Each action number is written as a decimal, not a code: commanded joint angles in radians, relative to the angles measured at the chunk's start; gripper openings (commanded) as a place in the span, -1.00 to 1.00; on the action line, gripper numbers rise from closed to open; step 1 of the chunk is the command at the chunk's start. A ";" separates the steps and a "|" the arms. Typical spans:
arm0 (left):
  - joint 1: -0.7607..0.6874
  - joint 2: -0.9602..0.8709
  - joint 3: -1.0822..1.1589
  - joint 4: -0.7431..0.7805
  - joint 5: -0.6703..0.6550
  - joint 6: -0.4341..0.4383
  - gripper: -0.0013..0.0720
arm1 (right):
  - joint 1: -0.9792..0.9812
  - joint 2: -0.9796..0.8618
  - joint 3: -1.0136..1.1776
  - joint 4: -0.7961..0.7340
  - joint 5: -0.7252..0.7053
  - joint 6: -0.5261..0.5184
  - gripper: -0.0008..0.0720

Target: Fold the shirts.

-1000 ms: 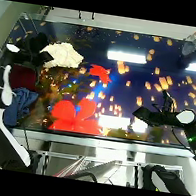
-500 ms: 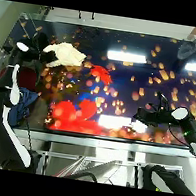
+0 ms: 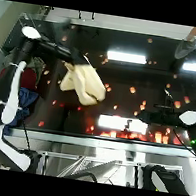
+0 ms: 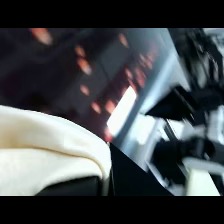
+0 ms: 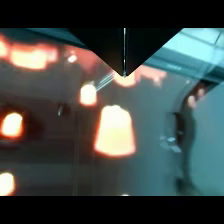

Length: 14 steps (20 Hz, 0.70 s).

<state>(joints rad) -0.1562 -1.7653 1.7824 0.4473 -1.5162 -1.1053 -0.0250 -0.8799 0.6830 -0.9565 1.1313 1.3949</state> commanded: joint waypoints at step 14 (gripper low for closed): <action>-0.050 0.147 -0.446 0.352 -0.109 -0.087 0.91 | 0.000 0.060 -0.002 -0.060 -0.034 -0.012 0.39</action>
<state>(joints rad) -0.2707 -1.6539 1.4052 0.6510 -1.5528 -1.1351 -0.0250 -0.7918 0.6819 -0.9905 1.1667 1.3827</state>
